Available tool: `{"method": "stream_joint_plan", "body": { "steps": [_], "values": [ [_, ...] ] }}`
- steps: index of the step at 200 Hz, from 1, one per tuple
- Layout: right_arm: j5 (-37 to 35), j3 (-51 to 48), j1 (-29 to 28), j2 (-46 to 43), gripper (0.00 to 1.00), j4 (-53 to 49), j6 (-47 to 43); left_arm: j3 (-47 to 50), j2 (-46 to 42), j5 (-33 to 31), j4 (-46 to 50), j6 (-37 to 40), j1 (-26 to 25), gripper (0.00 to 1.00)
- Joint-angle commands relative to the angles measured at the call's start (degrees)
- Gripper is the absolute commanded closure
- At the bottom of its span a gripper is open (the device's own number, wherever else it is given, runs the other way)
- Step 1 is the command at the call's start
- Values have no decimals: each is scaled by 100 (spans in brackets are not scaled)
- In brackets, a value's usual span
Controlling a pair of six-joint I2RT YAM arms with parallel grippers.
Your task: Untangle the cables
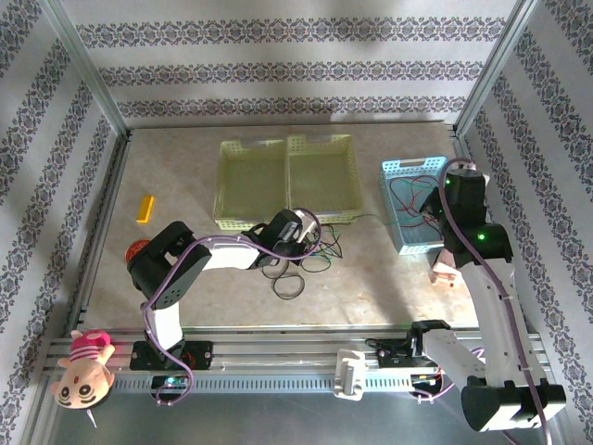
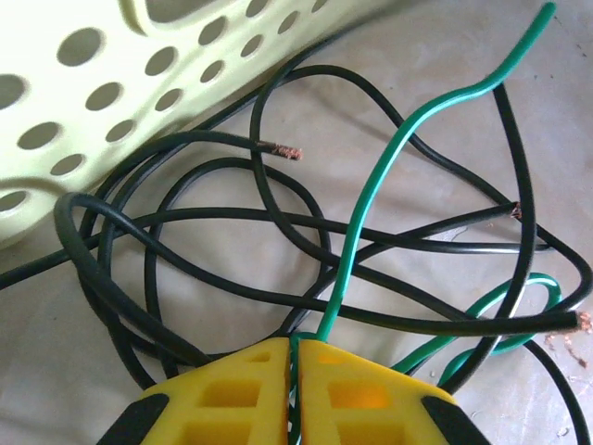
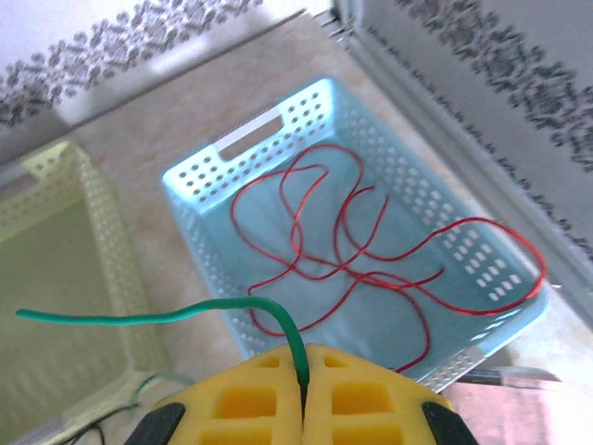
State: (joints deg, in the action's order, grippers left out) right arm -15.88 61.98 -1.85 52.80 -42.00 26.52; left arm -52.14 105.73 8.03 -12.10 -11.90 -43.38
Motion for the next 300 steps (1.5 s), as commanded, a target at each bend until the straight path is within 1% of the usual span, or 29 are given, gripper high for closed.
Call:
{"method": "stream_joint_plan", "body": {
  "steps": [1, 34, 43, 69, 108, 144, 165, 202, 215, 231, 242, 254, 263, 286, 300],
  "values": [
    [-139, 190, 102, -113, 99, 71, -23, 413, 150, -360, 762, -196, 110, 90],
    [1122, 191, 141, -300, 97, 681, 12, 529, 74, -9, 616, -259, 101, 93],
    [1270, 279, 132, -318, 97, 723, 134, 559, 11, 88, 552, -267, 99, 94],
    [1158, 601, 68, -391, 98, 713, 231, 631, -220, 252, 372, -286, 92, 94],
    [505, 979, -281, -486, 98, 689, -59, 687, -574, 509, 128, -381, 92, 95],
    [761, 978, -559, -208, 97, 1140, -38, 775, -811, 736, -190, -590, 92, 95],
    [726, 958, -836, 253, 97, 1443, -28, 809, -983, 690, -309, -706, 92, 94],
    [188, 1115, -1344, 1432, 98, 2089, -174, 956, -1452, 369, -416, -929, 92, 93],
    [-104, 1309, -1481, 1982, 99, 2090, -245, 1023, -1614, 182, -425, -1018, 92, 93],
    [-271, 1602, -1605, 2655, 99, 1985, -270, 1124, -1777, 32, -460, -1108, 92, 93],
    [-259, 1844, -1703, 3116, 99, 1913, -357, 1182, -1894, -74, -451, -1175, 92, 93],
    [-342, 2229, -1836, 3637, 99, 1703, -532, 1253, -2011, -208, -434, -1232, 97, 93],
    [-236, 2620, -1908, 4072, 97, 1436, -738, 1319, -2102, -347, -425, -1277, 101, 92],
    [-166, 3937, -2081, 5258, 97, 46, -1132, 1505, -2263, -587, -443, -1406, 109, 92],
    [-139, 4414, -2175, 5786, 97, -529, -1338, 1577, -2306, -640, -410, -1461, 110, 92]
  ]
}}
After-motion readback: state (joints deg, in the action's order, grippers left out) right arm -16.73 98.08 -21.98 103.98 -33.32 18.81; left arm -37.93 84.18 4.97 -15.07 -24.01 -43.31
